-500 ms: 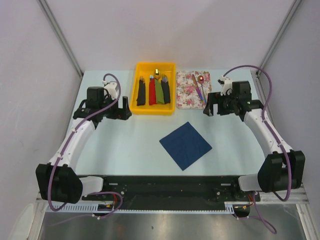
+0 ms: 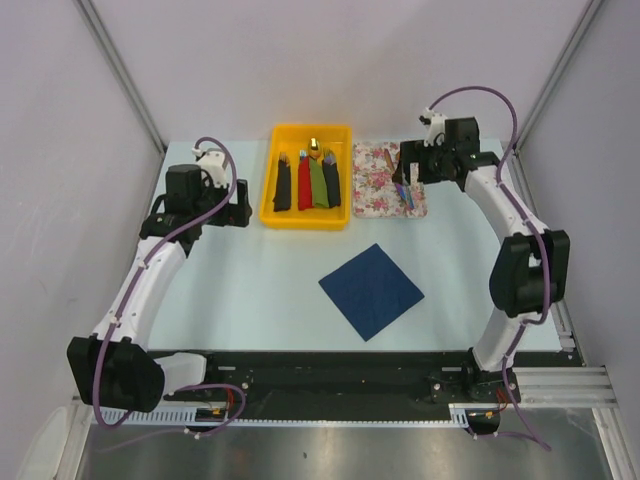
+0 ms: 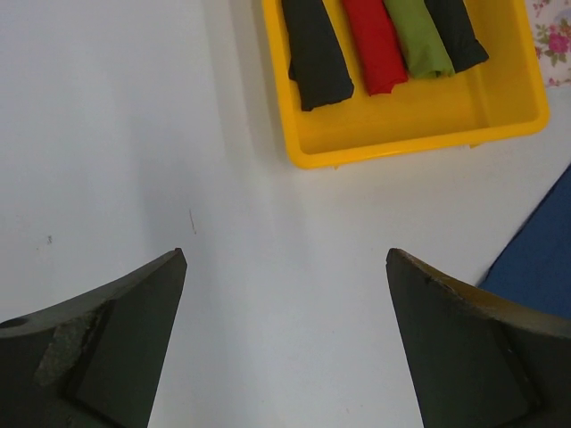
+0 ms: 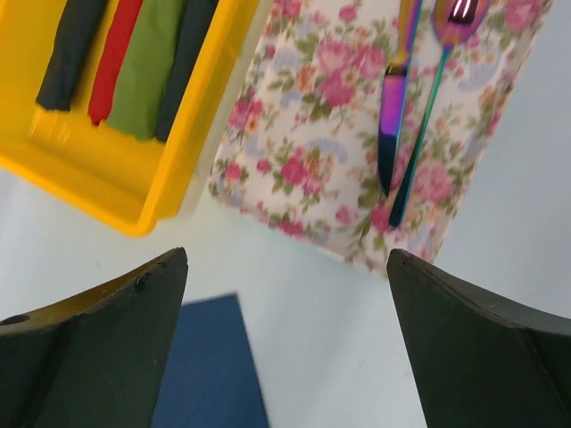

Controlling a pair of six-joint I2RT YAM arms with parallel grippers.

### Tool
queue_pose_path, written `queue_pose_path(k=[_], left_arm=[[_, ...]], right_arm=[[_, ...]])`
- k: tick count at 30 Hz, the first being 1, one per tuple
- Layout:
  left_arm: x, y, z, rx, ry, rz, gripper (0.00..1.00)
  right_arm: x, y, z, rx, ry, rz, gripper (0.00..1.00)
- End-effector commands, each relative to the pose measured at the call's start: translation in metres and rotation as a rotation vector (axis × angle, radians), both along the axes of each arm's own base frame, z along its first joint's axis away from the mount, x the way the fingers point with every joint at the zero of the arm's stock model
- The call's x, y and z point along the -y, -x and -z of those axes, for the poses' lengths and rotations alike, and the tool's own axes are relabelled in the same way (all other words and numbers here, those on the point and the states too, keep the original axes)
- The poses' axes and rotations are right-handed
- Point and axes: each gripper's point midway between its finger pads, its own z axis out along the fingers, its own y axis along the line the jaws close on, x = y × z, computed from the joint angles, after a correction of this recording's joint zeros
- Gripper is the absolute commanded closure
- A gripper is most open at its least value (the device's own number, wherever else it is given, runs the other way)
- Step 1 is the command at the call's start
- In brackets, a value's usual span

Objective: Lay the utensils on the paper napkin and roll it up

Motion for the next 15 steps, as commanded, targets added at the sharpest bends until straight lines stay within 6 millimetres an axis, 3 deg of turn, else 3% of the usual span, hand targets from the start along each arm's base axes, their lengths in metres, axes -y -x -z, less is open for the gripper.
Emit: queue_pose_path(k=[1, 3, 4, 5, 7, 8, 9, 12, 14, 15], left_arm=[[-0.006, -0.012, -0.033, 0.119, -0.018, -0.036, 0.00], [-0.005, -0.015, -0.031, 0.120, -0.014, -0.031, 0.00], [-0.004, -0.016, -0.032, 0.124, -0.011, -0.028, 0.00], [-0.004, -0.017, -0.032, 0.121, -0.011, -0.027, 0.00], [-0.004, -0.020, -0.029, 0.111, -0.015, -0.027, 0.00], [-0.004, -0.021, -0.027, 0.105, -0.017, -0.032, 0.00], [-0.006, -0.023, -0.025, 0.098, -0.022, -0.041, 0.00], [-0.009, -0.025, -0.020, 0.082, -0.031, -0.053, 0.00], [-0.011, -0.026, -0.019, 0.076, -0.034, -0.060, 0.00], [-0.011, -0.025, -0.017, 0.070, -0.038, -0.059, 0.00]], right_arm=[[-0.004, -0.053, -0.022, 0.112, 0.003, 0.036, 0.00], [0.000, -0.072, 0.003, 0.072, 0.021, 0.081, 0.00], [0.000, -0.085, -0.007, 0.106, 0.023, 0.092, 0.01], [0.001, -0.094, 0.015, 0.074, 0.039, 0.100, 0.02], [0.000, -0.111, 0.011, 0.106, 0.043, 0.108, 0.06], [-0.002, -0.119, 0.028, 0.086, 0.051, 0.101, 0.09], [-0.005, -0.127, 0.021, 0.112, 0.046, 0.099, 0.14], [-0.010, -0.142, 0.049, 0.084, 0.056, 0.098, 0.25], [-0.012, -0.153, 0.046, 0.100, 0.060, 0.105, 0.29], [-0.013, -0.157, 0.063, 0.077, 0.067, 0.105, 0.35]])
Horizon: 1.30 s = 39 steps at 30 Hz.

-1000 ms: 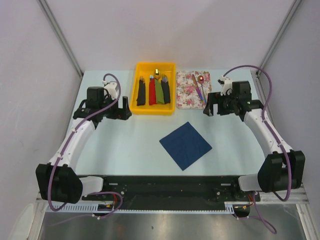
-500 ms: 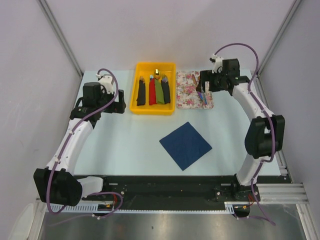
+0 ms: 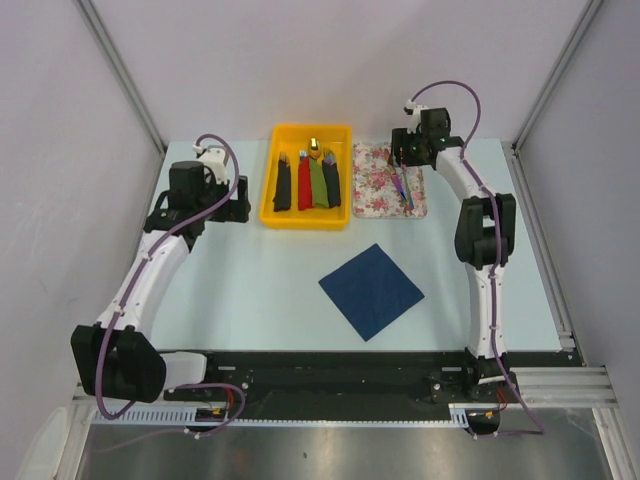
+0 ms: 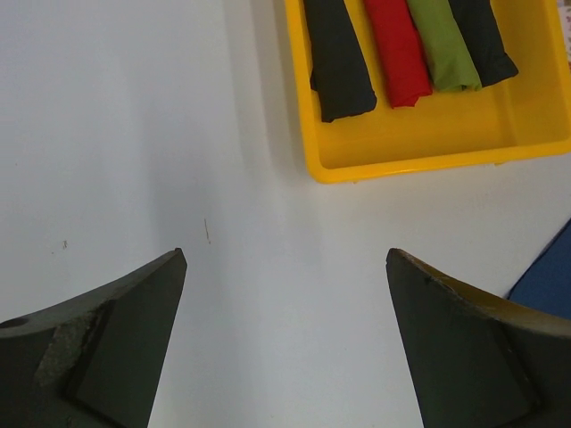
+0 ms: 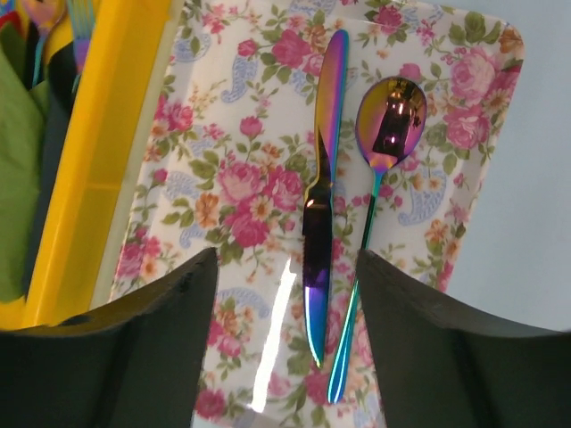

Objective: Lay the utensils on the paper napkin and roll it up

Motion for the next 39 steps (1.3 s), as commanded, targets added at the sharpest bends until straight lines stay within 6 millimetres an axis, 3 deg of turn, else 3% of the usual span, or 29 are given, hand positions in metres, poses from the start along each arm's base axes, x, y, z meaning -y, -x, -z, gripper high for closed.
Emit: queue_pose_path(k=[1, 13, 26, 37, 39], left_arm=[[-0.005, -0.011, -0.018, 0.049, -0.016, -0.021, 0.00], [-0.005, -0.017, -0.014, 0.029, -0.010, -0.019, 0.00], [-0.006, -0.023, -0.006, 0.015, -0.011, -0.023, 0.00], [-0.011, -0.026, -0.007, 0.010, -0.018, -0.032, 0.00], [-0.011, -0.026, -0.009, 0.015, -0.017, -0.028, 0.00]], right_arm=[[-0.007, -0.025, -0.004, 0.048, 0.017, 0.013, 0.37], [-0.004, -0.045, 0.046, 0.034, 0.084, 0.021, 0.51], [-0.010, -0.069, 0.059, 0.103, 0.133, 0.045, 0.60], [-0.012, -0.055, 0.087, 0.026, 0.193, 0.009, 0.64], [-0.011, -0.050, 0.089, 0.013, 0.214, -0.007, 0.69]])
